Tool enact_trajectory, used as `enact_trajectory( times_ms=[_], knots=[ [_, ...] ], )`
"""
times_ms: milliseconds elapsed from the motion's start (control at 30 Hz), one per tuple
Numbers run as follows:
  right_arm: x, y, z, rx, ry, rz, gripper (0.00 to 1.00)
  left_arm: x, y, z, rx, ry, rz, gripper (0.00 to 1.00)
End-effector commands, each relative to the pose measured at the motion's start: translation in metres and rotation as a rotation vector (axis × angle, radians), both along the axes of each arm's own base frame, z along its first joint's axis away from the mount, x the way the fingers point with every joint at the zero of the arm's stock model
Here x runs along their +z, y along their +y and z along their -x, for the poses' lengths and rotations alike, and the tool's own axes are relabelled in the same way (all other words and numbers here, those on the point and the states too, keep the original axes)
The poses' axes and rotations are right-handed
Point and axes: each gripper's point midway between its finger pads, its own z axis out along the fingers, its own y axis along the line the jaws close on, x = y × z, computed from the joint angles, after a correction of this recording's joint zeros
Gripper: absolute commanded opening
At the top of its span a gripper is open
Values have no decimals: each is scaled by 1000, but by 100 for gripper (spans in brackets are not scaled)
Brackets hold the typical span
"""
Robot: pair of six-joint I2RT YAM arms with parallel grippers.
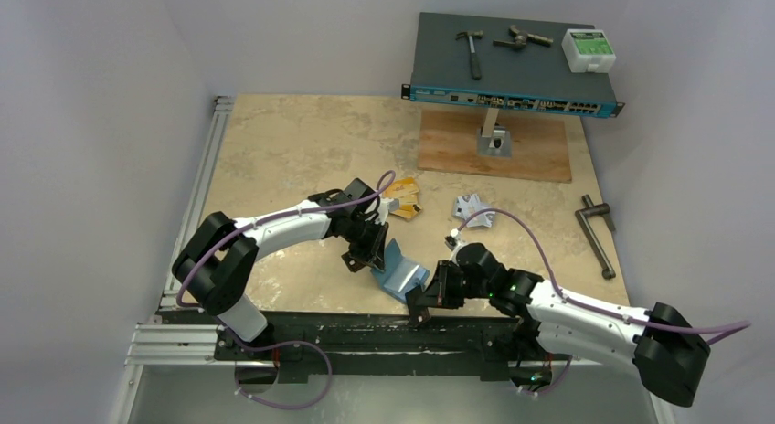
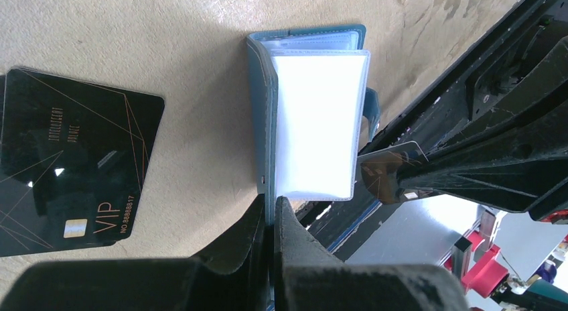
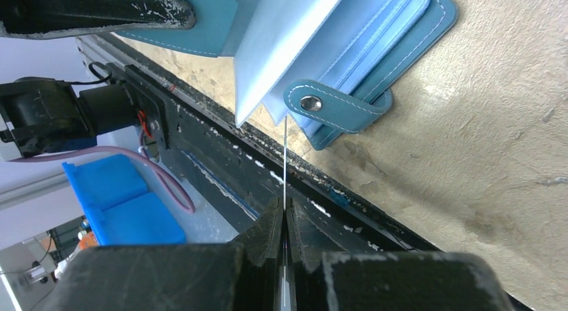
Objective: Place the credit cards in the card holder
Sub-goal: Pick up the card holder from the center of the board.
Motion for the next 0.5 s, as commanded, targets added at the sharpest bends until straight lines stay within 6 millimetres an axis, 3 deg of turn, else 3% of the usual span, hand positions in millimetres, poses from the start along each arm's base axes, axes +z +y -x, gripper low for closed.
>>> enact_trajectory(
  times_ms=[0, 467],
  knots=[
    [2, 2, -5, -20, -16, -14, 0, 5, -3, -2, -14, -27, 26, 1],
    [11, 20, -27, -43, -70, -44, 0, 10, -4, -1, -20, -30, 46, 6]
  ],
)
